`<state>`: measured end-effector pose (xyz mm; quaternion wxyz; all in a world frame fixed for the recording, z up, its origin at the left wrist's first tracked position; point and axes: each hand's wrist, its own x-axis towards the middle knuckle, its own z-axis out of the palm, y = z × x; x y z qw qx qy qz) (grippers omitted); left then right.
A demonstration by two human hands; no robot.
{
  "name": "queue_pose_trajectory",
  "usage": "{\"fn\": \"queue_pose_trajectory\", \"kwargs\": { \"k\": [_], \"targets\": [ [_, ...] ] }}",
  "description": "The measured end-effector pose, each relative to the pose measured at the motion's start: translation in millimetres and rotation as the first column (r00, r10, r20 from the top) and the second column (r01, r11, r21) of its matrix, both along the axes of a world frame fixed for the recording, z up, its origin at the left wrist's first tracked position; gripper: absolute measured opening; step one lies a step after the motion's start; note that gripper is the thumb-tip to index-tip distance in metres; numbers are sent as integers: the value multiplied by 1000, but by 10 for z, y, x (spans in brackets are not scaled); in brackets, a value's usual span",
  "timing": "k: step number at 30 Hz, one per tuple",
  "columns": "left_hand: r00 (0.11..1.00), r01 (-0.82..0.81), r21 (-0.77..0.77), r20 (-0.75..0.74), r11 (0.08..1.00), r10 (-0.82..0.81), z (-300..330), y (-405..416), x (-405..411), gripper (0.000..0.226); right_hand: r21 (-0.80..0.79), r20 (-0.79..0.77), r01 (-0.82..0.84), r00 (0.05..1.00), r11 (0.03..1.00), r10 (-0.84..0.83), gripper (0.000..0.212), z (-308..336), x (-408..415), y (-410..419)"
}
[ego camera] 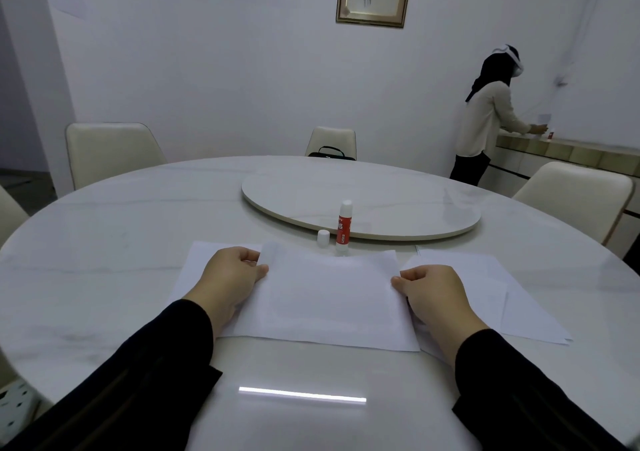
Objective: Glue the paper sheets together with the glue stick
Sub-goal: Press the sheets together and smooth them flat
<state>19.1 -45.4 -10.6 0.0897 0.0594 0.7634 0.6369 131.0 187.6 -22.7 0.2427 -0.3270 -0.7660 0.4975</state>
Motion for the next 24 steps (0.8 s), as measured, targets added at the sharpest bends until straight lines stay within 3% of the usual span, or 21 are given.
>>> {"fn": "queue_pose_trajectory", "kwargs": {
  "k": [14, 19, 24],
  "targets": [
    [1000, 11, -19, -20, 1000, -11, -36, 6, -48, 17, -74, -43, -11, 999, 997, 8, 9, 4, 51, 25],
    [999, 32, 12, -41, 999, -31, -28, -20, -36, 30, -93, -93, -24, 996, 995, 15, 18, 7, 75, 11],
    [999, 36, 57, -33, 998, -34, -30, -41, -37, 32, -16, -69, -32, 997, 999, 30, 13, 8, 67, 4]
  ]
}}
